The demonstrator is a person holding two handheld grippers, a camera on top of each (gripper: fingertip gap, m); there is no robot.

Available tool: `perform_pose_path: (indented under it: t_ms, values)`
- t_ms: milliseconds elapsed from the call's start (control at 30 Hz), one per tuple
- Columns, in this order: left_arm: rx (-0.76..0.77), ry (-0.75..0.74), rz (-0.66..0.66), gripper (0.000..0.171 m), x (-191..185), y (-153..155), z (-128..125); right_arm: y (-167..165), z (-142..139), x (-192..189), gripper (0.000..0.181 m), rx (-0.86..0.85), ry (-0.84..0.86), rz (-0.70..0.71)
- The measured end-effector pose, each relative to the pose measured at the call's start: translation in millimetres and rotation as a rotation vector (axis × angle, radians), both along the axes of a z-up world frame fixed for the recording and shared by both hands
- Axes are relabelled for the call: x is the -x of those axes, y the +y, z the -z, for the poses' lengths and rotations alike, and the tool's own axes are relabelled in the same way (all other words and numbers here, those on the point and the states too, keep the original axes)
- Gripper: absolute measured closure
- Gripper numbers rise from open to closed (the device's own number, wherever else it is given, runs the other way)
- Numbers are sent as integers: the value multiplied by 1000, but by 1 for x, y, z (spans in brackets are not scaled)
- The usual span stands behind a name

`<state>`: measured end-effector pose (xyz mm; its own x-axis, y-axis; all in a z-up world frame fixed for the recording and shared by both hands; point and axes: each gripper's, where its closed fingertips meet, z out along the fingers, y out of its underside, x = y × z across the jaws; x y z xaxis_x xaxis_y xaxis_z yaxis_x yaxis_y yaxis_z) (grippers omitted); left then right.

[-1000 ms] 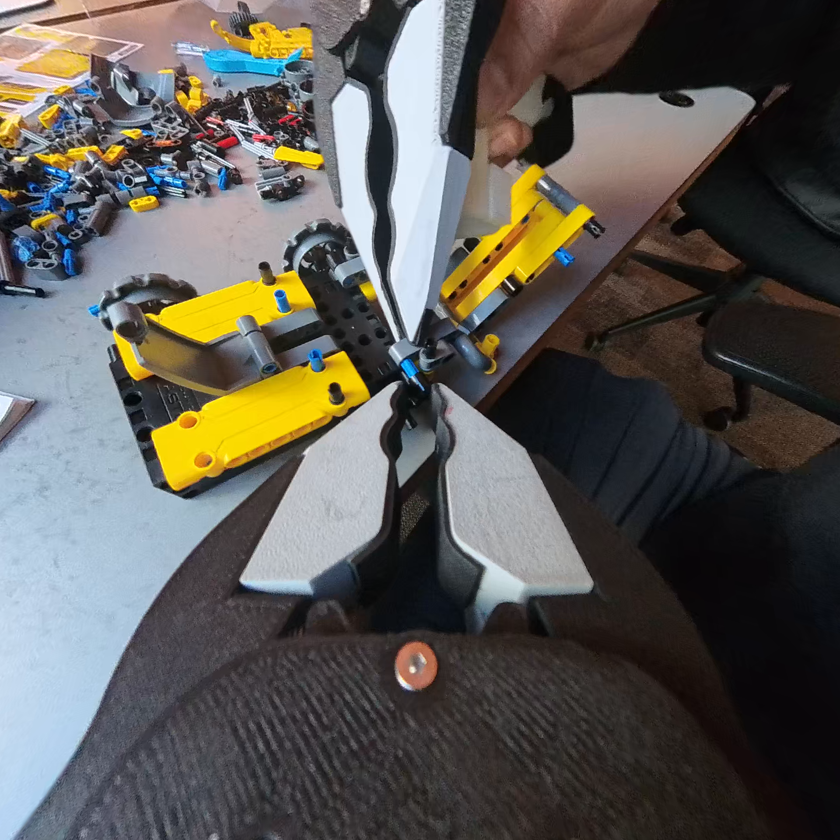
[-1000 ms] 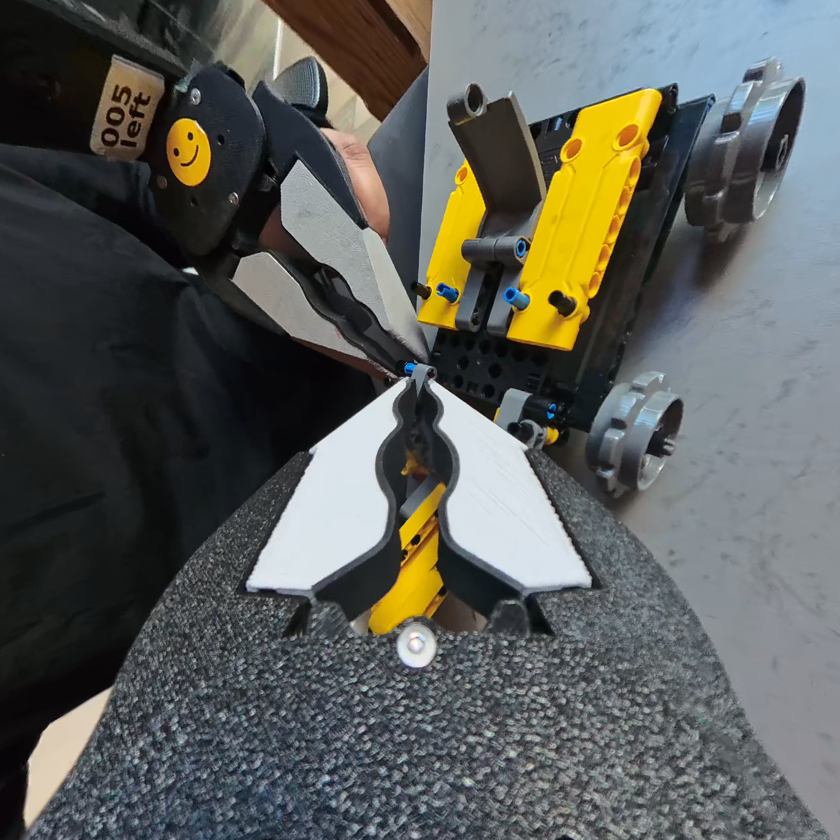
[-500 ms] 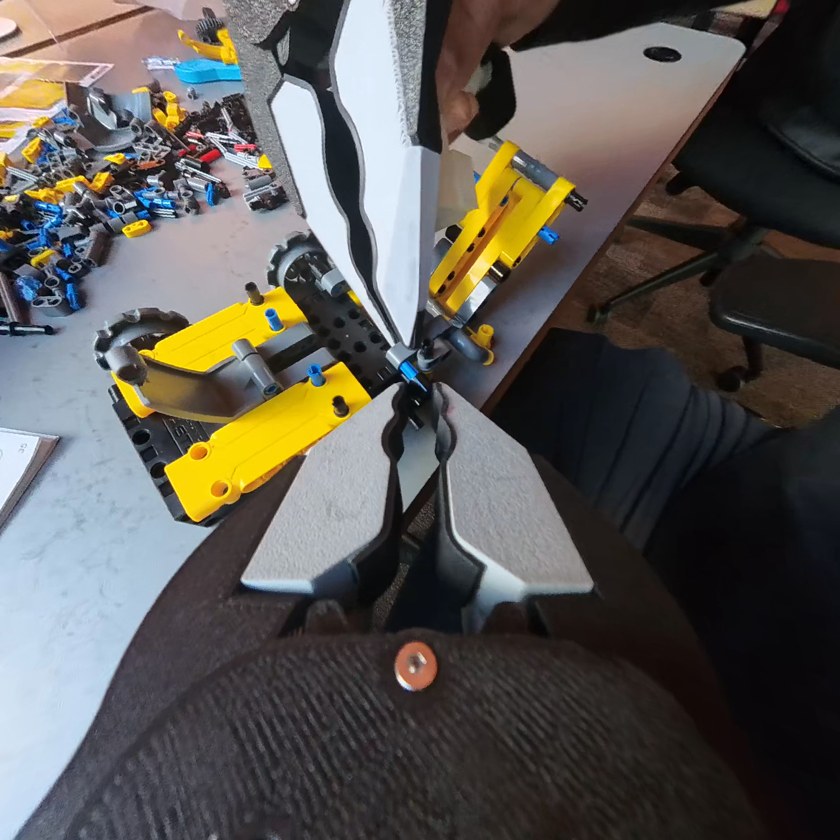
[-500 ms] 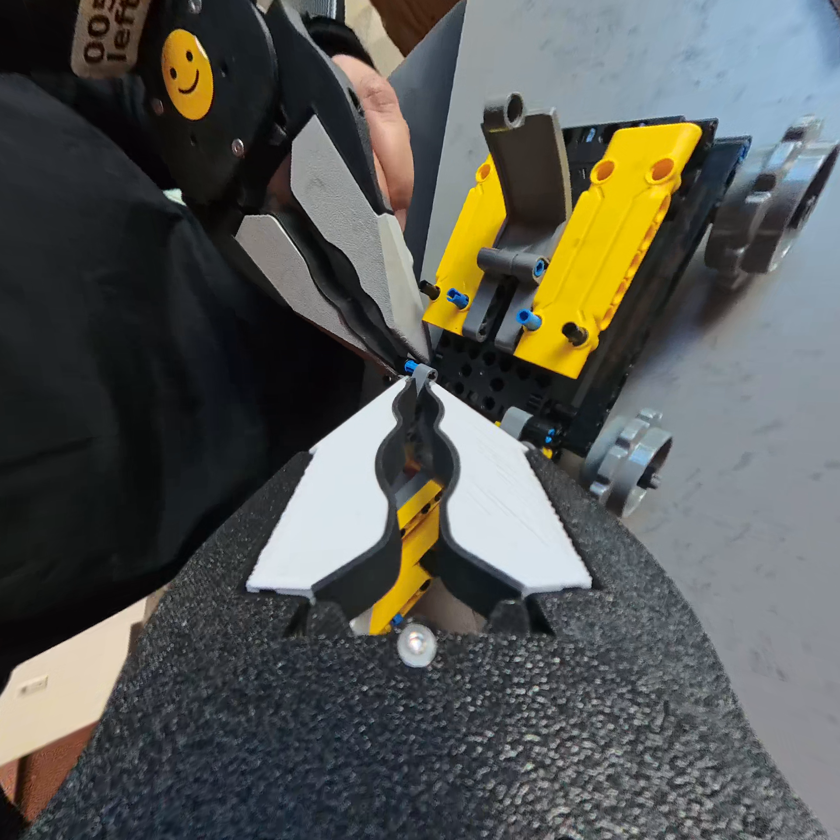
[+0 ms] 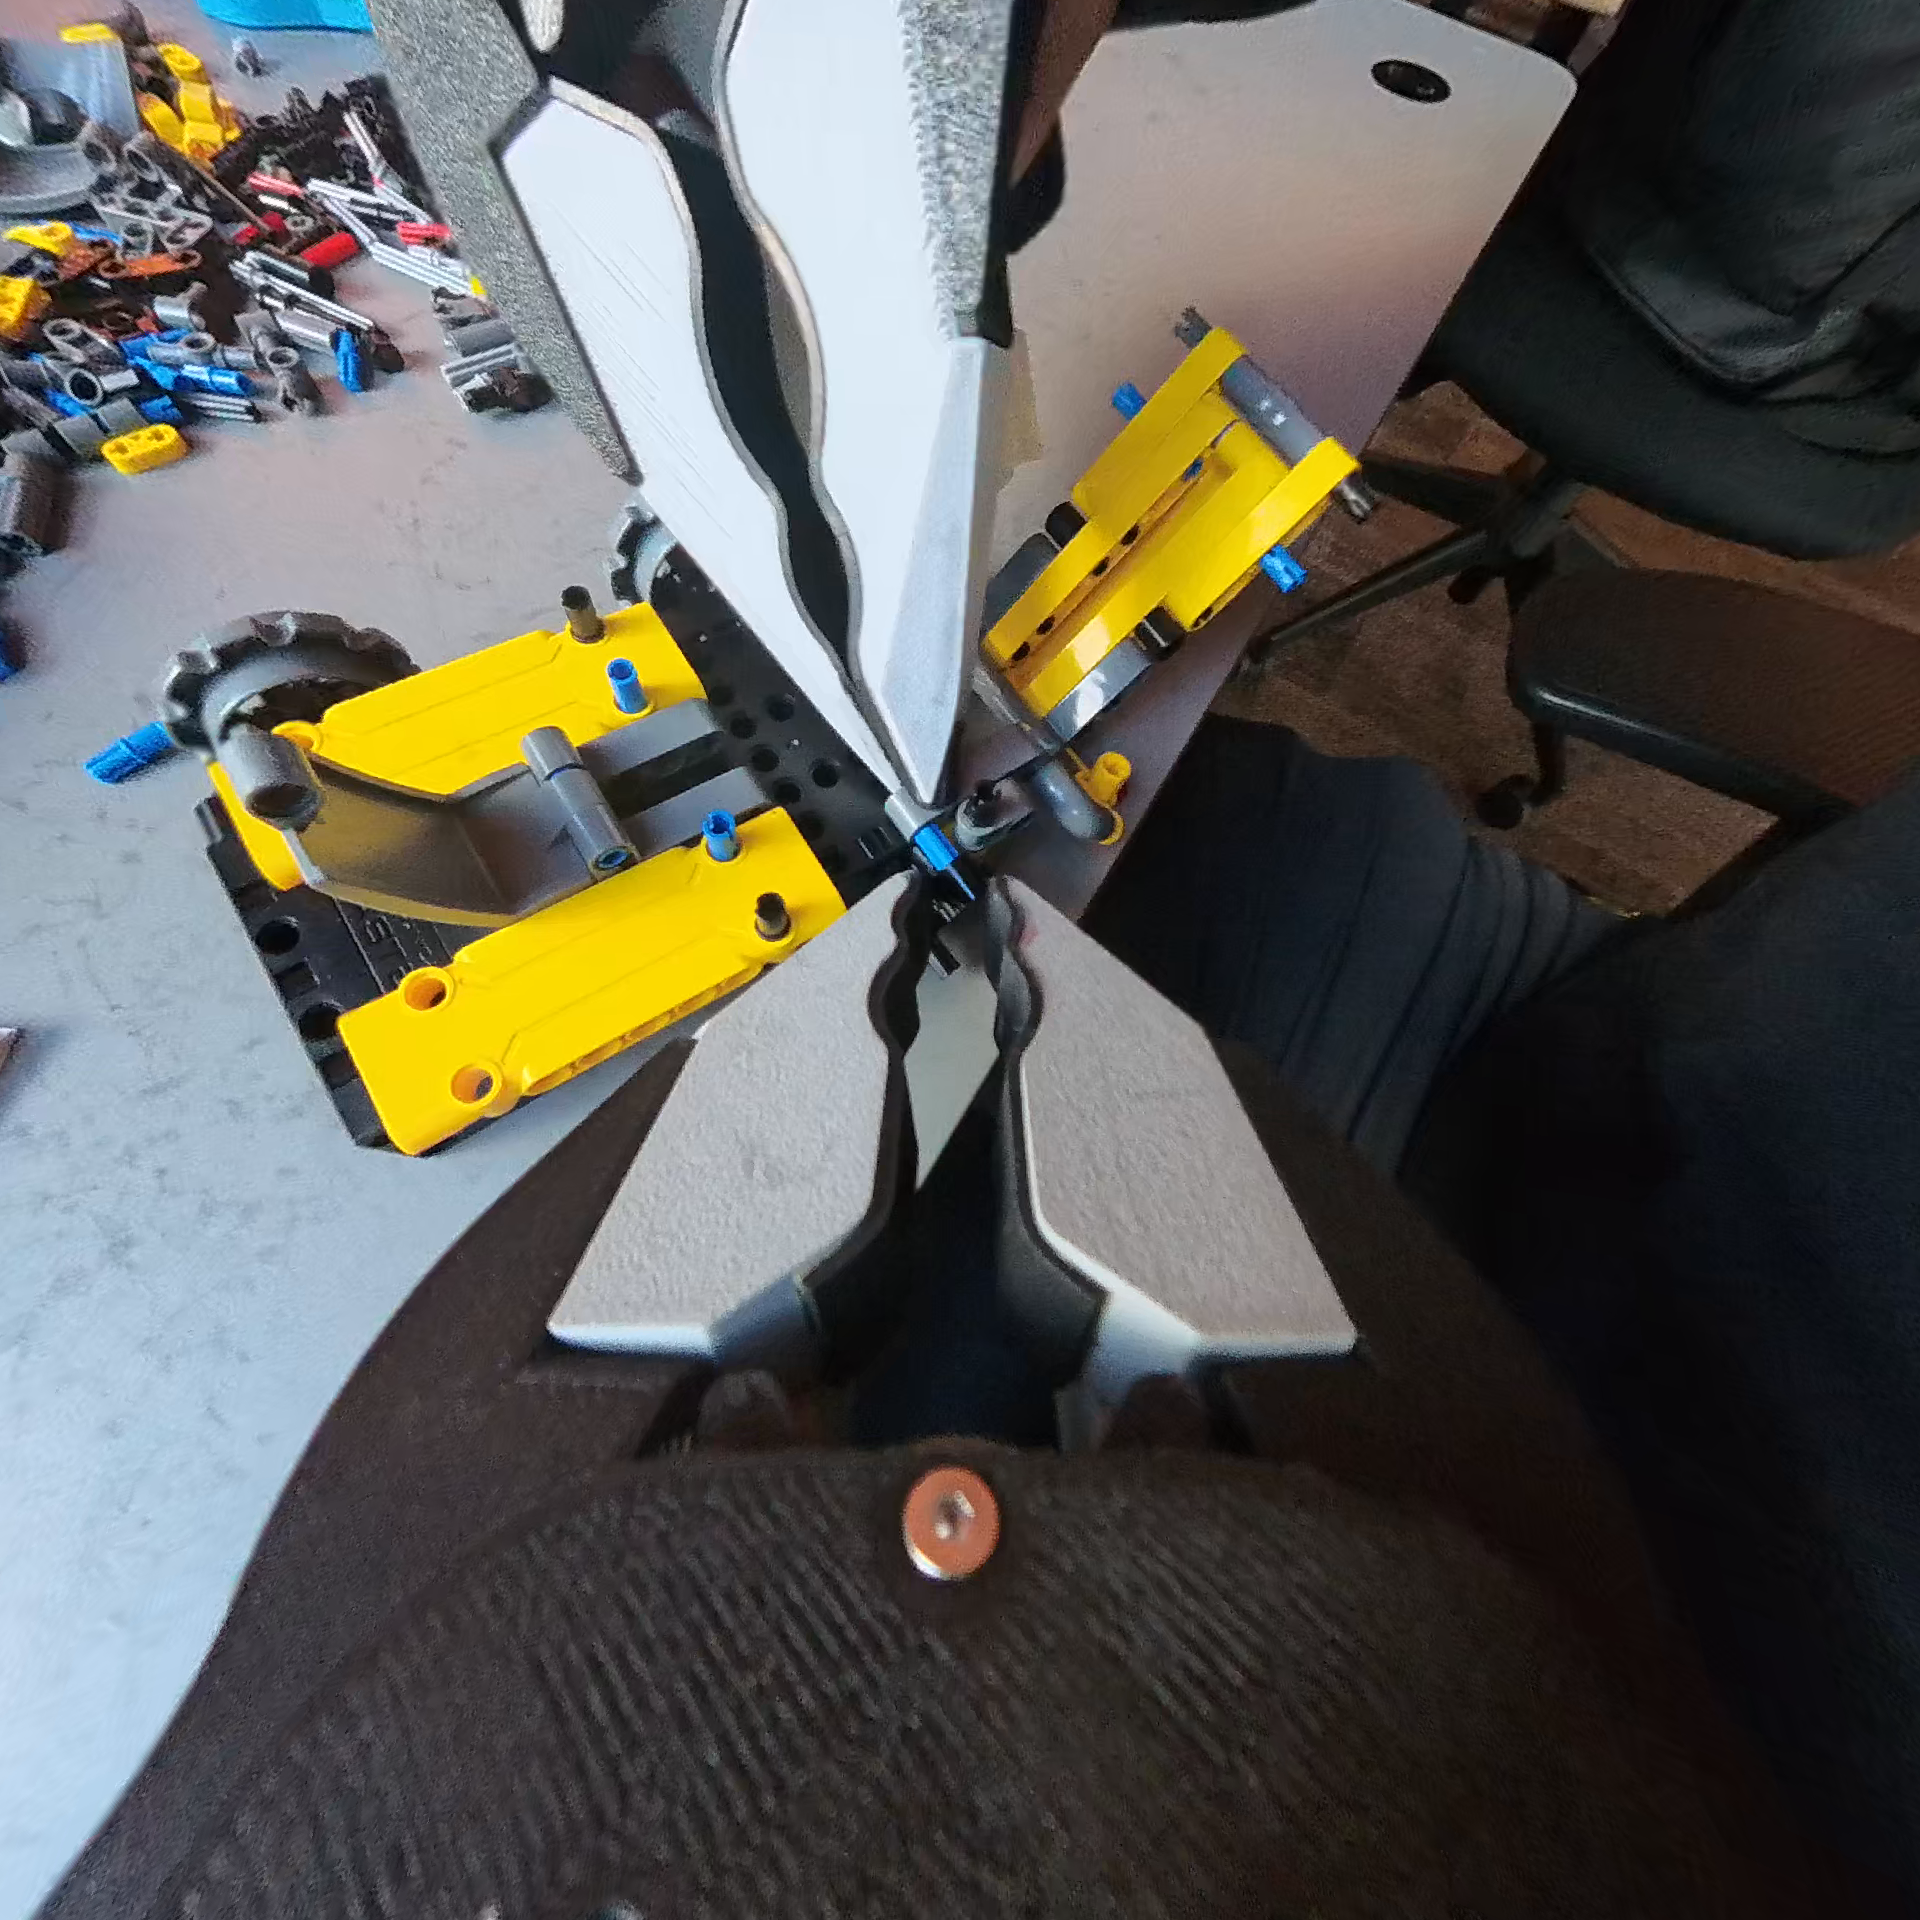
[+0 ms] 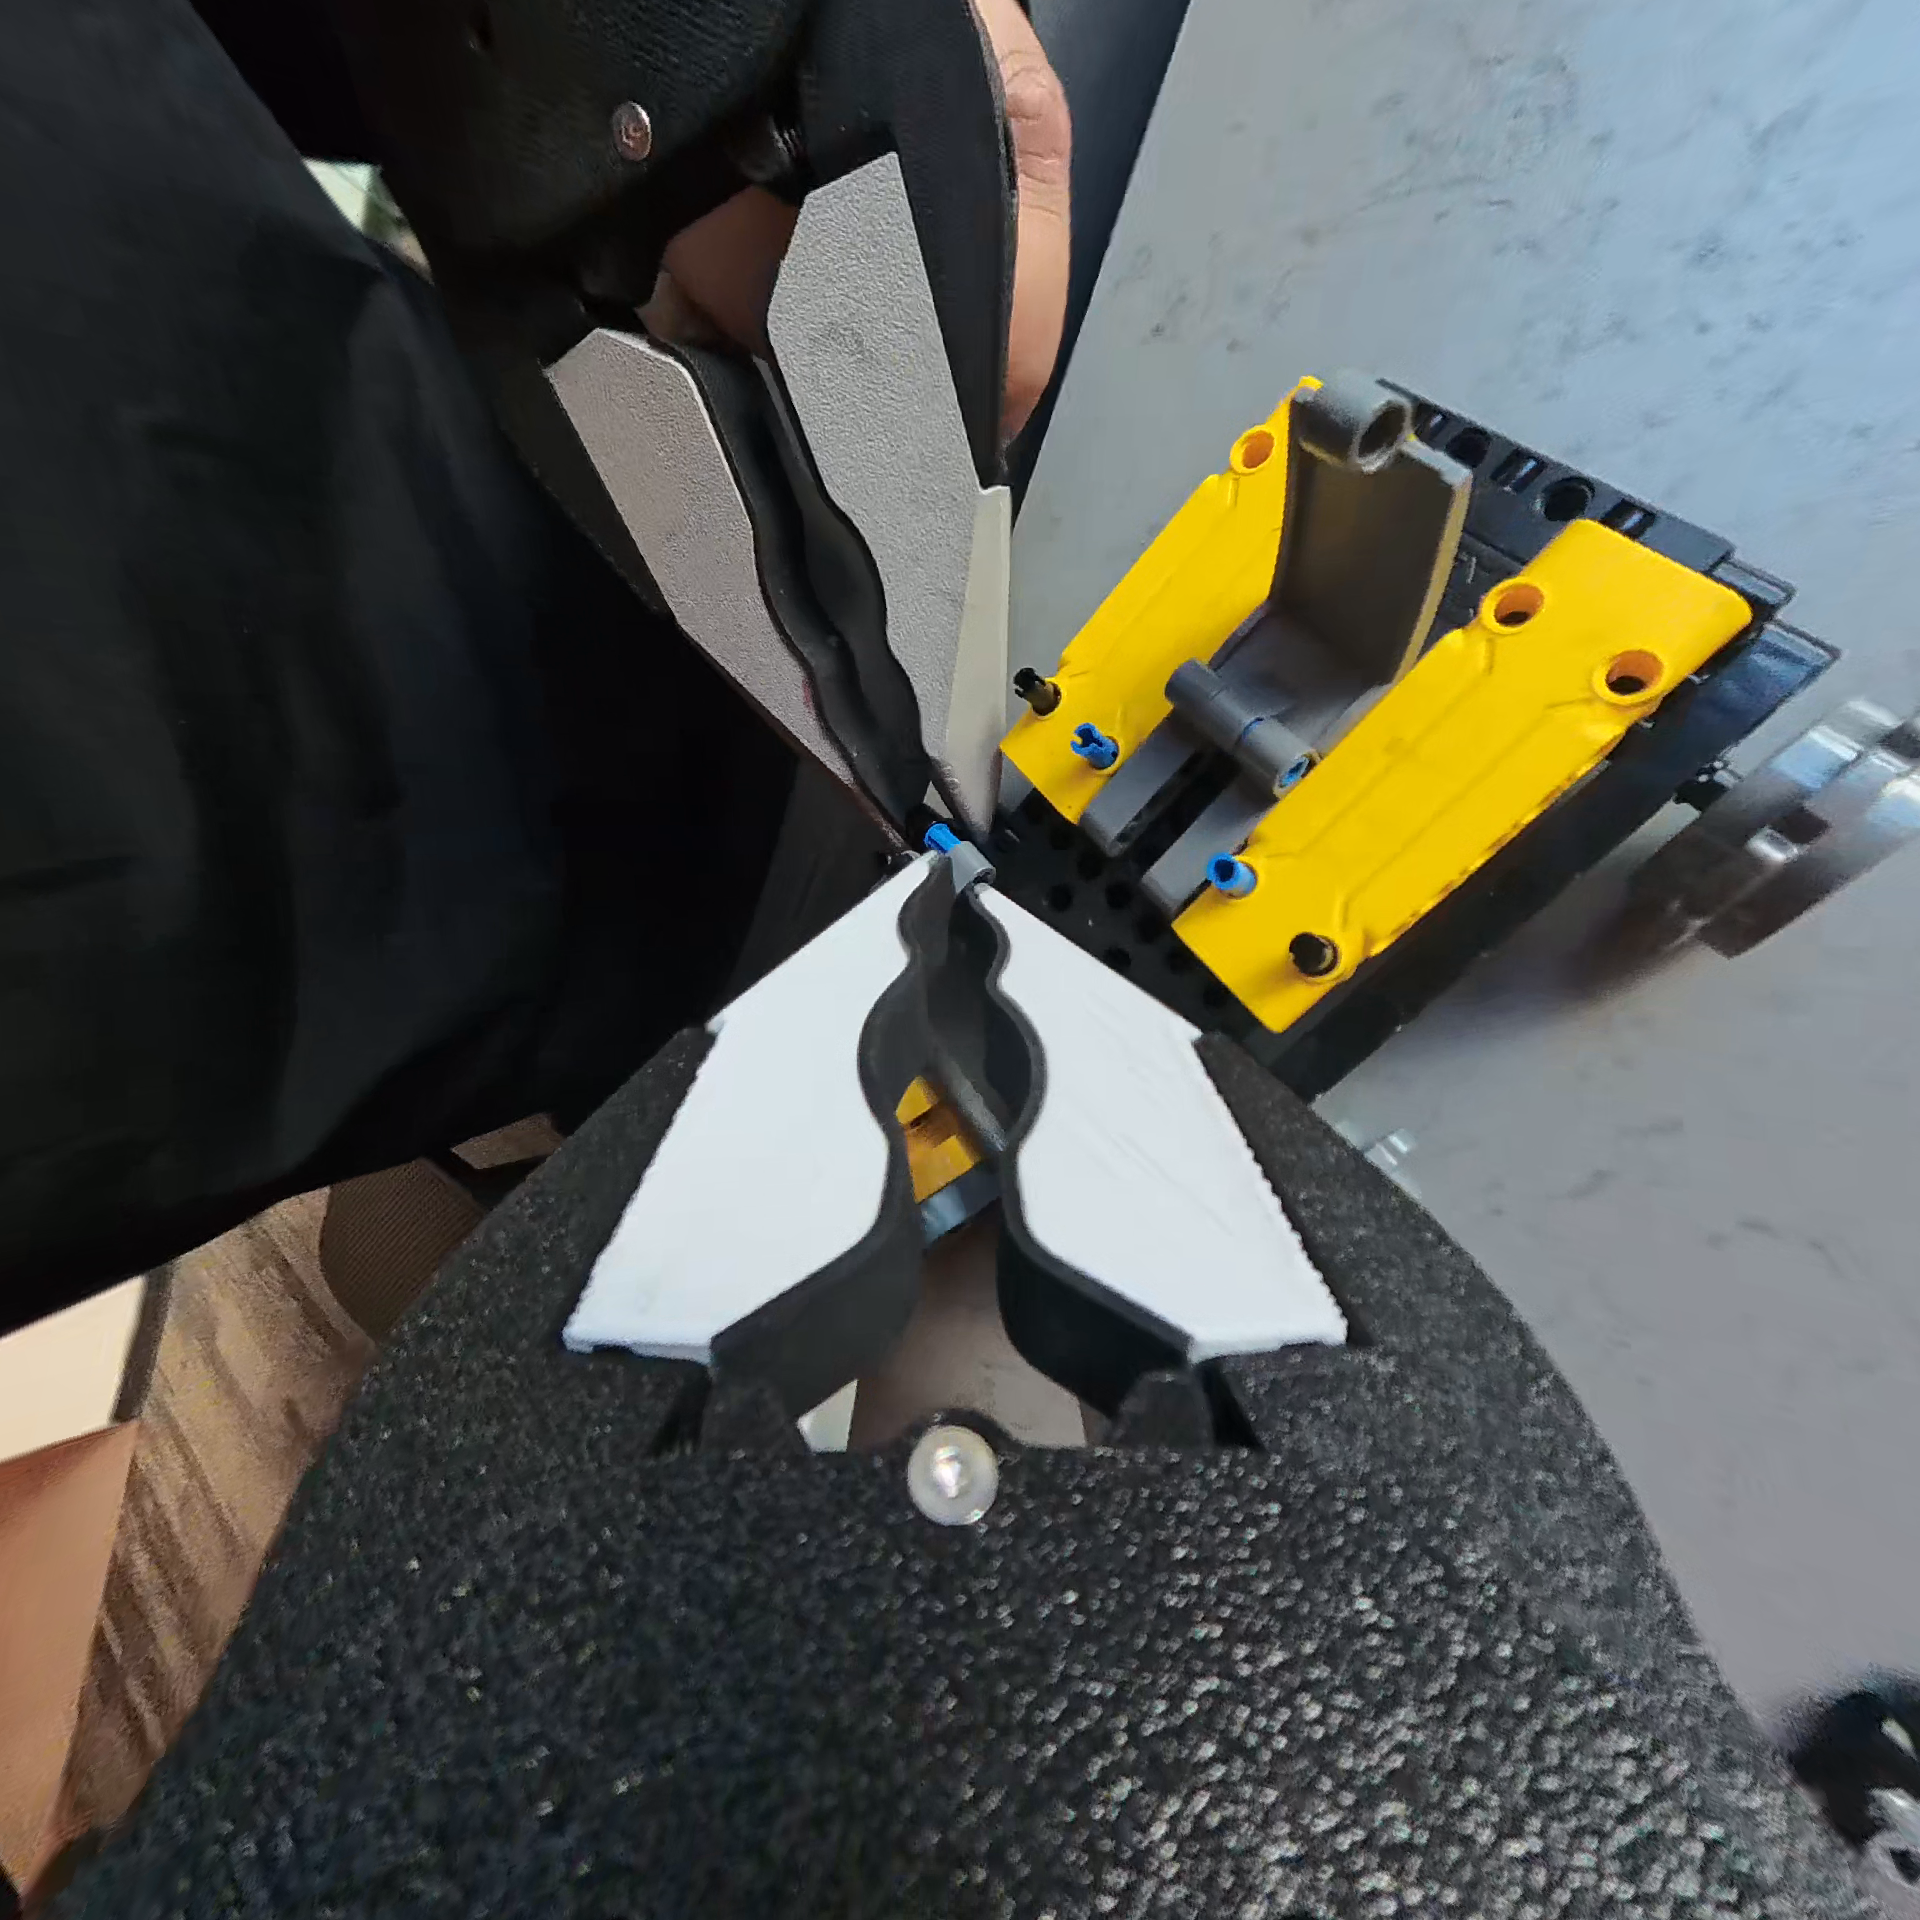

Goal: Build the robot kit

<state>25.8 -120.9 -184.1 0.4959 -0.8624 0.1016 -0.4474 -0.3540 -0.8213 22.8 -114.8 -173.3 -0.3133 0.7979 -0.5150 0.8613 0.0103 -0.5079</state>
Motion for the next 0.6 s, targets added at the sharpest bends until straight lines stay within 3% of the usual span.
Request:
perform_pose_path:
  t_ms: [267,600]
  values:
    - [-4,36,26,165,0,2,0,5,0,1,175,-22,4,202]
    - [-11,35,9,166,-3,5,0,6,0,-3,175,34,-3,323]
